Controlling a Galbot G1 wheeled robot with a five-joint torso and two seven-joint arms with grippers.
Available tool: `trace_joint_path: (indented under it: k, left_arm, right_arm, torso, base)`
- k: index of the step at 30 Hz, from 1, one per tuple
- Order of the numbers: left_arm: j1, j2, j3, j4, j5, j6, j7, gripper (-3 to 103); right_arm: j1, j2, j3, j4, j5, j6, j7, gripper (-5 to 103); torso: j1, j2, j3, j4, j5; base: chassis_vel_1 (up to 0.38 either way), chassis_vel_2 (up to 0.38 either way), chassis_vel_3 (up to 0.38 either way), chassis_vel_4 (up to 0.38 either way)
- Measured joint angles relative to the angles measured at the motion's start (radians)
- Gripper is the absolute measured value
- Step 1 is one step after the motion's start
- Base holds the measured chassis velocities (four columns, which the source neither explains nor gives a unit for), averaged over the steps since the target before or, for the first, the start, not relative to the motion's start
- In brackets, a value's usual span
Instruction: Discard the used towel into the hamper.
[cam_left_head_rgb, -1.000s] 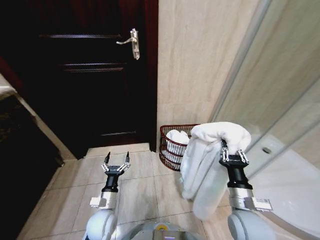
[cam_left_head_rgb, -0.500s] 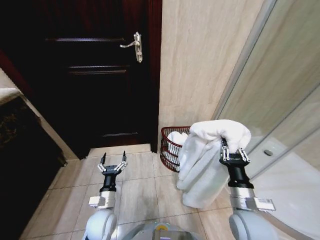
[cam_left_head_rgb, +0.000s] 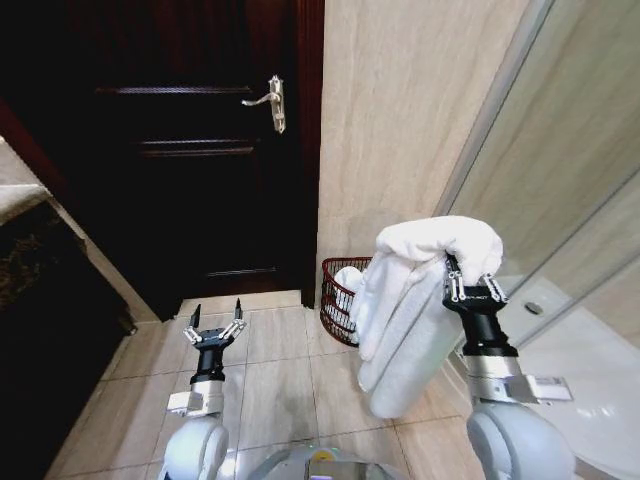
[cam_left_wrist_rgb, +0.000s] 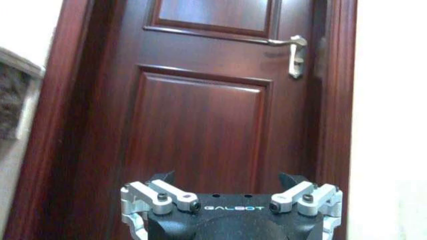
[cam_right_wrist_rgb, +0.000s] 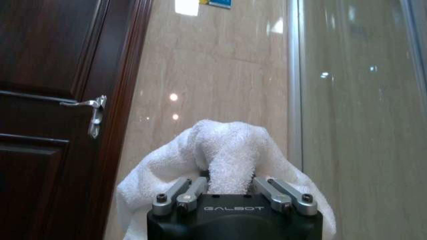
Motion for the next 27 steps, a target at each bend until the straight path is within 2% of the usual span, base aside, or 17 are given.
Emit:
trace_joint_path:
  k: [6, 9, 15, 21, 27]
  left_arm:
    - [0.016, -0.003, -0.025, -0.029, 0.010, 0.009, -0.043, 100]
    - [0.025, -0.011, -0.028, -0.105, 0.009, 0.066, -0.059, 100]
    - [0.006, 0.000, -0.031, -0.174, 0.036, 0.113, -0.058, 100]
    - [0.004, 0.012, -0.052, -0.172, 0.034, 0.107, -0.052, 100]
    - [0.000, 0.023, -0.063, -0.193, 0.026, 0.117, -0.044, 100]
  right_arm:
    - [-0.037, -0.003, -0.006, 0.000, 0.019, -0.012, 0.005, 21]
    - [-0.023, -0.012, -0.008, 0.000, 0.040, -0.033, 0.011, 21]
    - [0.005, -0.010, -0.011, 0.000, 0.043, -0.044, 0.023, 21]
    - [0.011, -0.017, -0.014, -0.001, 0.048, -0.047, 0.023, 21]
    - [0.042, -0.072, 0.008, -0.001, 0.105, -0.084, 0.031, 21]
  torso:
    - [0.004, 0.012, 0.008, -0.0001, -0.0001]
    - [0.008, 0.024, 0.015, 0.0000, 0.0001]
    - [0.018, 0.048, 0.030, 0.0000, 0.0000]
    - [0.027, 0.071, 0.043, -0.0001, -0.0001]
    - [0.035, 0.095, 0.060, 0.0000, 0.0001]
  base:
    - [0.000, 0.000, 0.000, 0.000]
    - [0.000, 0.000, 0.000, 0.000]
    - [0.000, 0.000, 0.000, 0.000]
    - [0.000, 0.000, 0.000, 0.000]
    - [0.000, 0.000, 0.000, 0.000]
